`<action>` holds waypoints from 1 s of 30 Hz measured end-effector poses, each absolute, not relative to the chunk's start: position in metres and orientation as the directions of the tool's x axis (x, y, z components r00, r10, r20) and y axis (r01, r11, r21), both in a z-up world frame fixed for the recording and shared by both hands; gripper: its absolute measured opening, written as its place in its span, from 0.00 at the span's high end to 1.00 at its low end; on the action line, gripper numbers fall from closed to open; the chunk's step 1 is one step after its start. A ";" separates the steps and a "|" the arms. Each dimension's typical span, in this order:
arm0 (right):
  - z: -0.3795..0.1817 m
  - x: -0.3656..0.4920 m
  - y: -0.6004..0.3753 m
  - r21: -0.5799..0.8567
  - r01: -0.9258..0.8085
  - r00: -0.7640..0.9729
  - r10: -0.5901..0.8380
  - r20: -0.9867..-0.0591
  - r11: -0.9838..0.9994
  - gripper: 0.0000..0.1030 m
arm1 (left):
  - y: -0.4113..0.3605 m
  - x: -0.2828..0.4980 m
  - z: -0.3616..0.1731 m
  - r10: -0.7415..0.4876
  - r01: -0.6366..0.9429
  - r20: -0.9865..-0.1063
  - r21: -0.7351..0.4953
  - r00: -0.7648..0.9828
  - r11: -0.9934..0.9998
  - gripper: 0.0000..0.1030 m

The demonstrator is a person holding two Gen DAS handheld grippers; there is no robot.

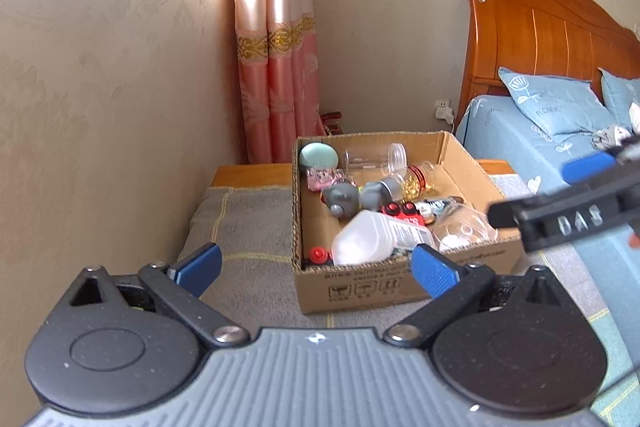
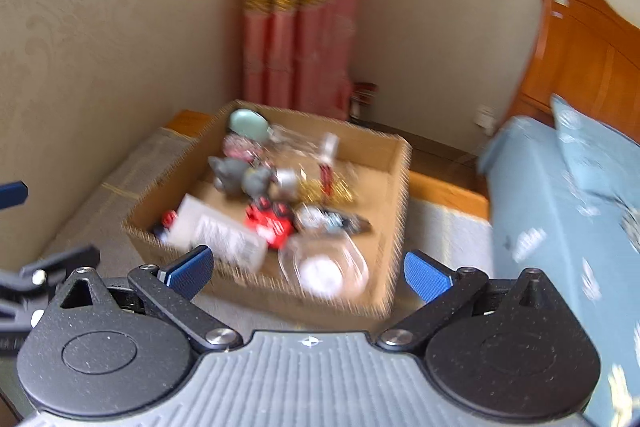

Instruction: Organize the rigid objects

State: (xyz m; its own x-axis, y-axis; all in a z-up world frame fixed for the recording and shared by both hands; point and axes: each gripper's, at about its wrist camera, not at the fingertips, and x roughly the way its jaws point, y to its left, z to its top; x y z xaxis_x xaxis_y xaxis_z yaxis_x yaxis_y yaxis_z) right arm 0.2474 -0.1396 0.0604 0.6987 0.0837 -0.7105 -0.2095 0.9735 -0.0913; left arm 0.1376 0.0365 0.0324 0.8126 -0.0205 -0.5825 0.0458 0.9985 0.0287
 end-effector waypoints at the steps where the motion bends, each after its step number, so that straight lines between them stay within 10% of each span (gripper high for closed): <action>1: 0.060 0.238 -0.142 -0.087 -0.194 0.705 0.077 -0.705 0.977 0.00 | 0.034 0.135 0.034 -0.013 0.039 -0.582 0.033 0.813 0.999 0.02; 30: 0.053 0.157 -0.156 -0.002 -0.021 0.744 0.015 -0.668 1.000 0.00 | 0.016 0.103 0.044 0.047 0.001 -0.623 0.077 0.781 0.997 0.02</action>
State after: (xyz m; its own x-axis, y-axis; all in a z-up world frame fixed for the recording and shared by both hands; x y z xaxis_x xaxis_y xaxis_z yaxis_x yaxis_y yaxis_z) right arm 0.1573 -0.1563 0.0534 0.7440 0.0148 -0.6680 -0.0213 0.9998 -0.0016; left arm 0.1028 0.0161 0.0441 0.7809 0.0473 -0.6228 0.0011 0.9970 0.0772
